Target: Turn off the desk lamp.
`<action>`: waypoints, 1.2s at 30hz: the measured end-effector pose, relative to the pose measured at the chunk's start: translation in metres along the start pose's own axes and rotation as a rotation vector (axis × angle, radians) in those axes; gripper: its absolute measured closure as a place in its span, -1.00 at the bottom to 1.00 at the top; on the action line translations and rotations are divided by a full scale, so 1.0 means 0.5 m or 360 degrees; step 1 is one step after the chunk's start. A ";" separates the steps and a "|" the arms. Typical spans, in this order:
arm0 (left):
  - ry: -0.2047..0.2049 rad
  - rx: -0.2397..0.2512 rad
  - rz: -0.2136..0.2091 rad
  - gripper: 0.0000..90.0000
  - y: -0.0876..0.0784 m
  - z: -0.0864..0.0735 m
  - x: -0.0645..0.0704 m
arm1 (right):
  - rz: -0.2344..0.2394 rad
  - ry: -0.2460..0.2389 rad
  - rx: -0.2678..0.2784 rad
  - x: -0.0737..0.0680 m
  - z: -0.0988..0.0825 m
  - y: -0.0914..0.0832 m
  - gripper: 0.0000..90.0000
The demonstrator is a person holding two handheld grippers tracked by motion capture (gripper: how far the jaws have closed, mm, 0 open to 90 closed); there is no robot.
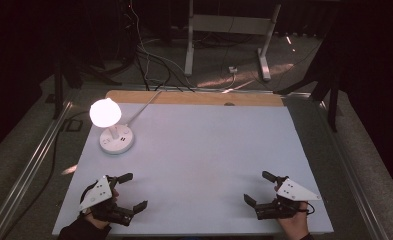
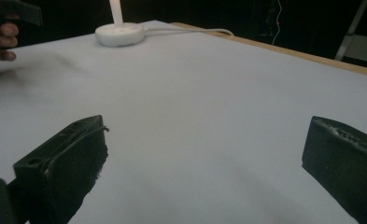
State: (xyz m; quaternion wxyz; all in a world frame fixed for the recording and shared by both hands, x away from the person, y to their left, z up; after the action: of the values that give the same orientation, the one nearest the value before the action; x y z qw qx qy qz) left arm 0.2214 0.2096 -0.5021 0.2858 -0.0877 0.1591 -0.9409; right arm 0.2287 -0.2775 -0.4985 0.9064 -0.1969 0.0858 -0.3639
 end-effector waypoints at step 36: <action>0.0057 0.0018 -0.0059 -0.99 -0.016 0.066 0.001 | 0.0009 0.0026 0.0080 -0.014 0.015 -0.010 -1.00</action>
State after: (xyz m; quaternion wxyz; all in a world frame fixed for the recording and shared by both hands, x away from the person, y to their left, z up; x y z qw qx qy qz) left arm 0.2253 0.2072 -0.4686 0.2659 -0.0720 0.1573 -0.9483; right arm 0.2230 -0.2738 -0.4898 0.9113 -0.1709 0.0845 -0.3649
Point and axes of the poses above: each handheld gripper's, and its own axes: y roughly forward along the jaws, z roughly out of its top, x roughly to its right, the point moved 1 cm from there along y, roughly forward along the jaws, and after that the axes turned 5 degrees about -x, right-handed, at the moved point
